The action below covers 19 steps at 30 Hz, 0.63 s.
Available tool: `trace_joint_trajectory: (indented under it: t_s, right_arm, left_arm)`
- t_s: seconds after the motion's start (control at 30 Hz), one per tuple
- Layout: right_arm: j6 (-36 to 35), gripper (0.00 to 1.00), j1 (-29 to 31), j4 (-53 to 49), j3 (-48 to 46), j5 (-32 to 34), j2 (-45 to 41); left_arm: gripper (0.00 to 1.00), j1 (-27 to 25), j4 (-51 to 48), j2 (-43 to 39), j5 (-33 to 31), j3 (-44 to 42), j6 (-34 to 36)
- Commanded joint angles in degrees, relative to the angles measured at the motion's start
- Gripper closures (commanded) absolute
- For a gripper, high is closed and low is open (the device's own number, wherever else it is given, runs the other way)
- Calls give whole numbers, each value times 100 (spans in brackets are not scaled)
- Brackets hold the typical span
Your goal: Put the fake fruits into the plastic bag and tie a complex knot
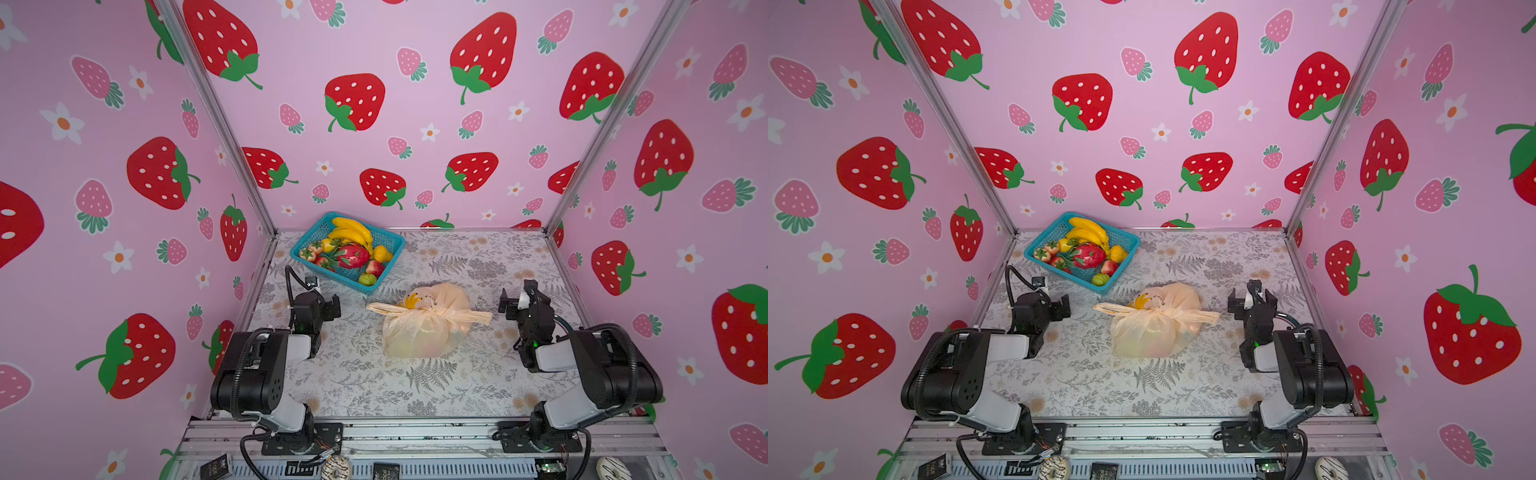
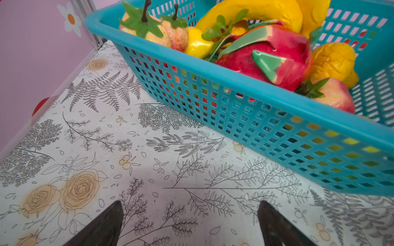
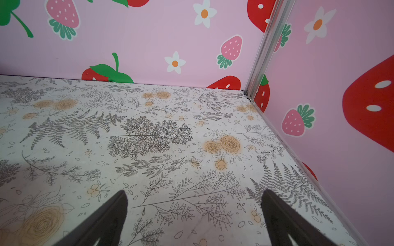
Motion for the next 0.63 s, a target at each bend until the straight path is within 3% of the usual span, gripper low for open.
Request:
trace_joint_trajectory:
  t_s: [0.0,0.6]
  right_arm:
    - [-88,0,-29,205,-4,-24,68]
    - [-88,0,-31,221,-21,-24,57]
  left_arm:
    - [1,32,114,-33,74,144,-17]
    - [1,34,107,-41,82,146,-17]
